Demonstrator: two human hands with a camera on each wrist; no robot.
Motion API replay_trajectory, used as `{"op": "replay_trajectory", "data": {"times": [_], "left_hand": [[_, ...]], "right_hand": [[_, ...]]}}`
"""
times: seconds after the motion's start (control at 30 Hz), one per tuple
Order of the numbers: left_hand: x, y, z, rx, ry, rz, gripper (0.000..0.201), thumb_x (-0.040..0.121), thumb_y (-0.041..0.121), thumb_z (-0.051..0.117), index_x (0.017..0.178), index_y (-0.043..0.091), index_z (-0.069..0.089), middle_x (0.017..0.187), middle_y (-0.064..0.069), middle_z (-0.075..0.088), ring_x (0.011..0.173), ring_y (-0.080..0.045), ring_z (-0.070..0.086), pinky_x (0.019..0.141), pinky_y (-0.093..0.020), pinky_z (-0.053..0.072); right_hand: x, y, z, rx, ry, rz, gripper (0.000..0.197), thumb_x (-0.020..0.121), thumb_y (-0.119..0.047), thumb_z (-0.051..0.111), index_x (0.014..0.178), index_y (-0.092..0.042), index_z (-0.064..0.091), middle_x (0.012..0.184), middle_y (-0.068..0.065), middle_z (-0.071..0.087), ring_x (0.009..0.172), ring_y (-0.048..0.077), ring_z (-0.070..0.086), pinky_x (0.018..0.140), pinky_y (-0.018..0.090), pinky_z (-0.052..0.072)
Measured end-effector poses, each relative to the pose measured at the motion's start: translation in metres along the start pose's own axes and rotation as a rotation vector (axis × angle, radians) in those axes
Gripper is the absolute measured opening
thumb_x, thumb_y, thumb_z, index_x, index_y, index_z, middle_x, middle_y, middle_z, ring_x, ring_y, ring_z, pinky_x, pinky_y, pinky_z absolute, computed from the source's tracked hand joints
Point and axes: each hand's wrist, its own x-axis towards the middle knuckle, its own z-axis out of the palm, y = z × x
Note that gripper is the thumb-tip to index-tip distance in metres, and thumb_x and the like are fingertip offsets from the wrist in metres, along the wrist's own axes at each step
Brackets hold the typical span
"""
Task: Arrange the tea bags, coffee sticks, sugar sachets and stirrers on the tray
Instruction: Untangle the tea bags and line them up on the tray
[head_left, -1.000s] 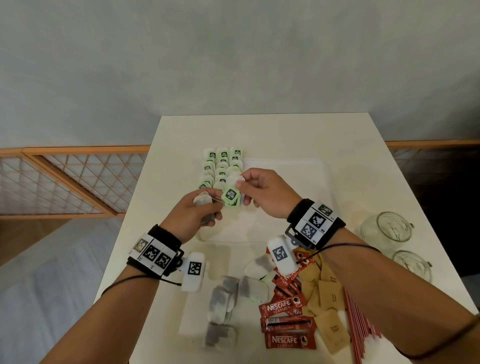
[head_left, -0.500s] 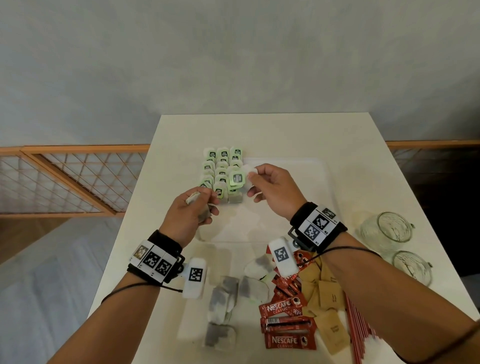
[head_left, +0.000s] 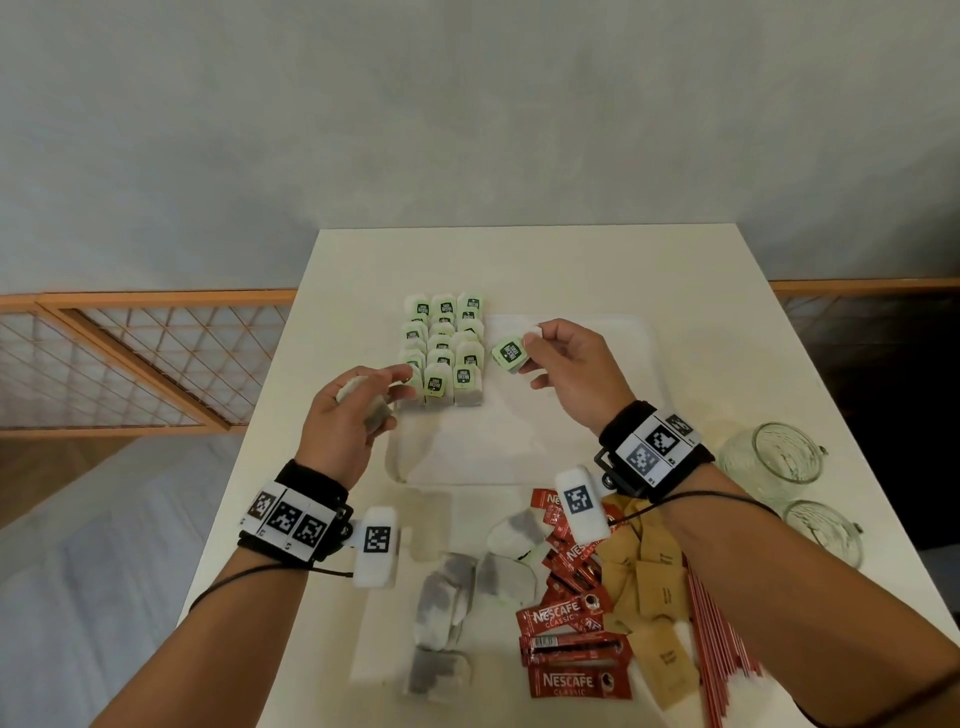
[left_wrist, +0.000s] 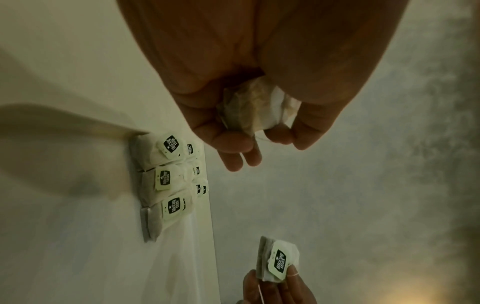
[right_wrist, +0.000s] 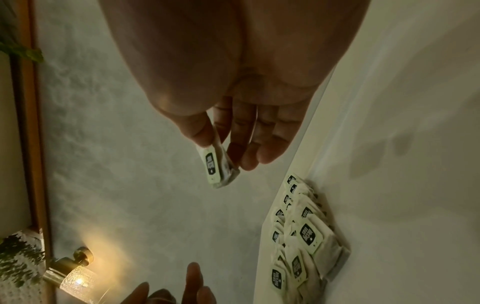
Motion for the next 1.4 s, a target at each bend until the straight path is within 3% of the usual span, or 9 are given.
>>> {"op": "replay_trajectory", "data": {"times": [0.2, 0.33, 0.47, 0.63, 0.77, 0.87, 1.07, 1.2, 1.4], "left_hand": [[0.005, -0.005, 0.004, 0.175, -0.109, 0.050, 0.019, 0.077, 0.019, 0.075, 0.074, 0.013, 0.058, 0.111, -0.011, 0.075, 0.099, -0.024, 0.070, 0.057, -0.025, 0.044], [0.002, -0.012, 0.015, 0.262, -0.157, 0.085, 0.026, 0.083, -0.004, 0.075, 0.083, -0.011, 0.051, 0.098, -0.005, 0.078, 0.079, -0.016, 0.068, 0.053, -0.025, 0.044], [-0.004, -0.015, 0.020, 0.265, -0.164, 0.065, 0.027, 0.082, -0.009, 0.075, 0.078, 0.001, 0.049, 0.080, 0.002, 0.072, 0.058, -0.013, 0.058, 0.048, -0.026, 0.042], [-0.006, -0.012, 0.019, 0.241, -0.144, 0.070, 0.032, 0.075, 0.008, 0.078, 0.071, 0.012, 0.047, 0.077, -0.008, 0.065, 0.067, -0.027, 0.061, 0.047, -0.025, 0.042], [-0.005, -0.014, 0.017, 0.278, -0.108, 0.079, 0.032, 0.084, 0.003, 0.077, 0.075, 0.007, 0.047, 0.076, -0.015, 0.059, 0.072, -0.031, 0.063, 0.046, -0.025, 0.043], [-0.006, -0.017, 0.014, 0.312, -0.123, 0.064, 0.033, 0.083, 0.008, 0.078, 0.074, 0.010, 0.047, 0.078, -0.017, 0.063, 0.071, -0.031, 0.066, 0.047, -0.026, 0.043], [-0.009, -0.018, 0.004, 0.352, -0.102, -0.047, 0.015, 0.091, 0.006, 0.070, 0.087, 0.005, 0.055, 0.087, -0.014, 0.070, 0.076, -0.025, 0.070, 0.057, -0.030, 0.049], [-0.011, -0.015, -0.012, 0.334, -0.127, -0.206, 0.007, 0.094, 0.002, 0.063, 0.095, 0.009, 0.060, 0.093, -0.012, 0.069, 0.081, -0.024, 0.071, 0.062, -0.027, 0.054], [-0.019, -0.005, -0.032, 0.260, -0.148, -0.308, 0.018, 0.092, 0.000, 0.058, 0.108, 0.005, 0.064, 0.103, -0.013, 0.070, 0.085, -0.024, 0.074, 0.066, -0.027, 0.059]], "right_hand": [[-0.009, 0.004, 0.008, -0.108, -0.194, -0.015, 0.014, 0.102, -0.020, 0.059, 0.100, -0.009, 0.067, 0.093, 0.010, 0.077, 0.076, 0.013, 0.070, 0.067, 0.027, 0.053], [-0.015, 0.000, 0.022, -0.114, -0.275, -0.018, 0.019, 0.102, -0.019, 0.059, 0.107, -0.001, 0.065, 0.092, 0.016, 0.076, 0.072, 0.012, 0.069, 0.065, 0.027, 0.052], [-0.018, -0.002, 0.032, -0.120, -0.292, -0.020, 0.021, 0.101, -0.019, 0.060, 0.104, 0.001, 0.064, 0.090, 0.023, 0.073, 0.070, 0.014, 0.069, 0.062, 0.028, 0.052], [-0.019, 0.001, 0.036, -0.120, -0.315, 0.001, 0.018, 0.100, -0.022, 0.063, 0.101, -0.005, 0.067, 0.089, 0.017, 0.073, 0.074, 0.015, 0.069, 0.062, 0.030, 0.053], [-0.024, 0.010, 0.038, -0.187, -0.368, 0.019, 0.011, 0.097, -0.022, 0.067, 0.097, -0.012, 0.070, 0.087, 0.007, 0.074, 0.076, 0.013, 0.069, 0.061, 0.027, 0.055], [-0.023, 0.018, 0.039, -0.220, -0.376, 0.056, 0.020, 0.098, -0.021, 0.065, 0.098, -0.001, 0.069, 0.092, 0.007, 0.076, 0.075, 0.010, 0.069, 0.062, 0.028, 0.055], [-0.012, 0.020, 0.043, -0.223, -0.273, 0.062, 0.013, 0.097, -0.021, 0.066, 0.085, -0.016, 0.067, 0.091, 0.013, 0.073, 0.071, 0.011, 0.066, 0.056, 0.026, 0.053], [0.006, 0.023, 0.048, -0.306, -0.217, 0.071, 0.018, 0.097, -0.022, 0.065, 0.090, -0.006, 0.069, 0.079, 0.002, 0.068, 0.063, 0.008, 0.063, 0.056, 0.026, 0.051], [0.026, 0.040, 0.076, -0.463, -0.281, 0.101, 0.031, 0.097, -0.027, 0.063, 0.087, 0.001, 0.066, 0.073, 0.011, 0.065, 0.065, 0.016, 0.068, 0.058, 0.025, 0.048]]}}
